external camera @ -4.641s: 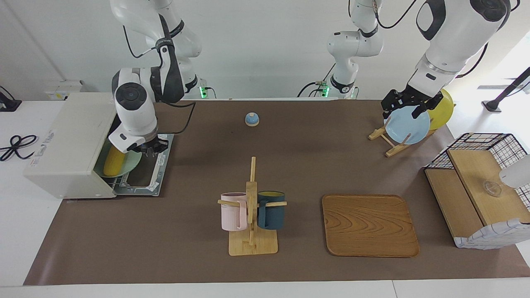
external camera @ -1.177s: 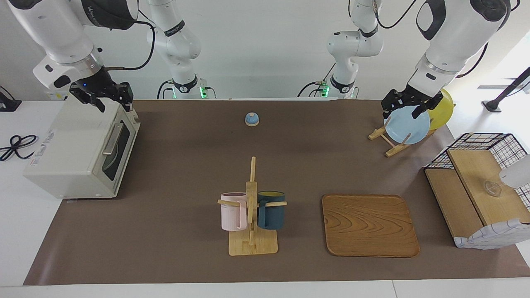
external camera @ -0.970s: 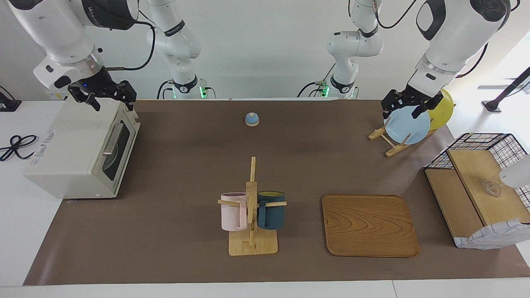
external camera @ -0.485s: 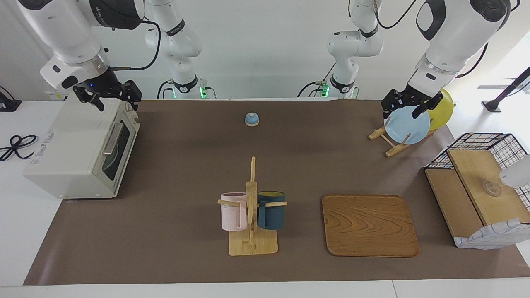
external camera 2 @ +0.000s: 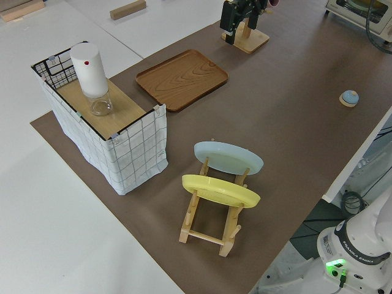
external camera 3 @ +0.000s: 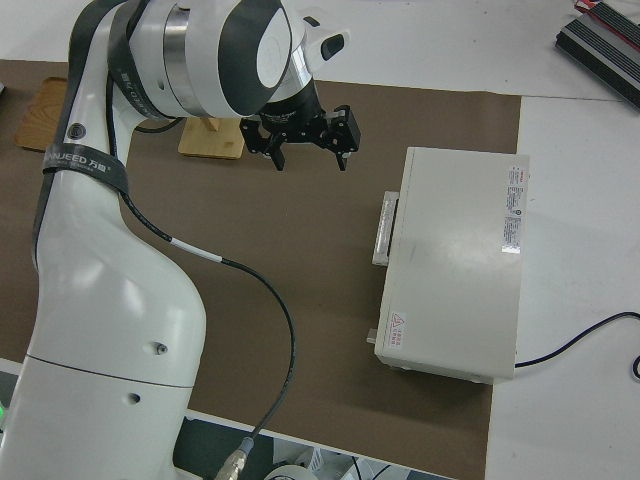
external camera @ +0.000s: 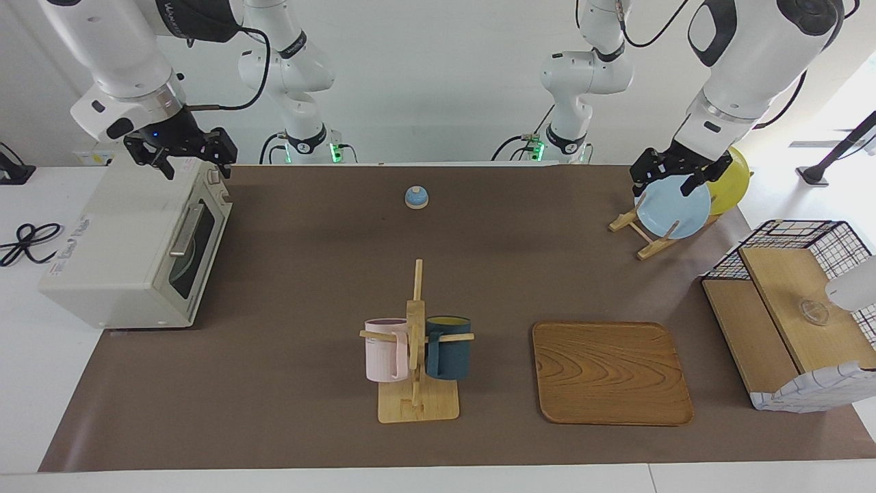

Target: Put corn in oven

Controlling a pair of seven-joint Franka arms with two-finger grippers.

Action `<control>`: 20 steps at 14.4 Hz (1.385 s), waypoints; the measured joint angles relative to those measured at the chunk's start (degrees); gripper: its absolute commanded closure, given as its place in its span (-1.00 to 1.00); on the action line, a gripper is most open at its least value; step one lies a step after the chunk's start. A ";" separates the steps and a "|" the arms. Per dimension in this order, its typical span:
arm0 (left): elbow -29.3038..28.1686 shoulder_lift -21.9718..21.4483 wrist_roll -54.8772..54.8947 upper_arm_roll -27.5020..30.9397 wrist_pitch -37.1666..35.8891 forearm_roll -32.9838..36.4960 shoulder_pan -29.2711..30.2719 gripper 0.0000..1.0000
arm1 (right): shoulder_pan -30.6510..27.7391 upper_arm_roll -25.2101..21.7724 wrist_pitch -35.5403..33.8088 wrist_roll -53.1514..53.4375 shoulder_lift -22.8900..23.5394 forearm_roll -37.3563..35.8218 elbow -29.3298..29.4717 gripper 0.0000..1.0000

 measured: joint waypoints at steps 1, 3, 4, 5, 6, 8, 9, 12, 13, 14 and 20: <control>0.00 0.00 0.00 0.00 0.00 0.00 0.00 -1.00 | 0.24 -0.48 0.02 0.00 -0.10 0.00 -0.08 -1.00; 0.00 0.00 0.00 0.00 0.00 0.00 0.00 -1.00 | 1.14 -1.27 0.03 0.00 -0.11 0.00 -0.24 -1.00; 0.00 0.00 0.00 0.00 0.00 0.00 0.00 -1.00 | 1.58 -1.57 0.04 0.00 -0.11 0.00 -0.34 -1.00; 0.00 0.00 0.00 0.00 0.00 0.00 0.00 -1.00 | 1.94 -1.88 0.05 0.00 -0.11 0.00 -0.40 -1.00; 0.00 0.00 0.00 0.00 0.00 0.00 0.00 -1.00 | 2.04 -2.02 0.05 0.00 -0.11 0.00 -0.47 -1.00; 0.00 0.00 0.00 0.00 0.00 0.00 0.00 -1.00 | 2.04 -2.14 0.22 0.00 -0.27 0.00 -0.99 -1.00; 0.00 0.00 0.00 0.00 0.00 0.00 0.00 -1.00 | 2.04 -2.18 0.69 0.00 -0.55 0.00 -1.60 -1.00; 0.00 0.00 0.00 0.00 0.00 0.00 0.00 -1.00 | 1.77 -2.60 2.03 0.00 -1.28 0.00 -2.90 -1.00; 0.00 0.00 0.00 0.00 0.00 0.00 0.00 -1.00 | 1.43 -2.77 2.42 0.00 -1.38 0.00 -3.06 -1.00; 0.00 0.00 0.00 0.00 0.00 0.00 0.00 -1.00 | 1.04 -2.84 2.62 0.00 -1.39 0.00 -3.11 -1.00; 0.00 0.00 0.00 0.00 0.00 0.00 0.00 -1.00 | 0.75 -2.88 2.89 0.00 -1.39 0.00 -3.30 -1.00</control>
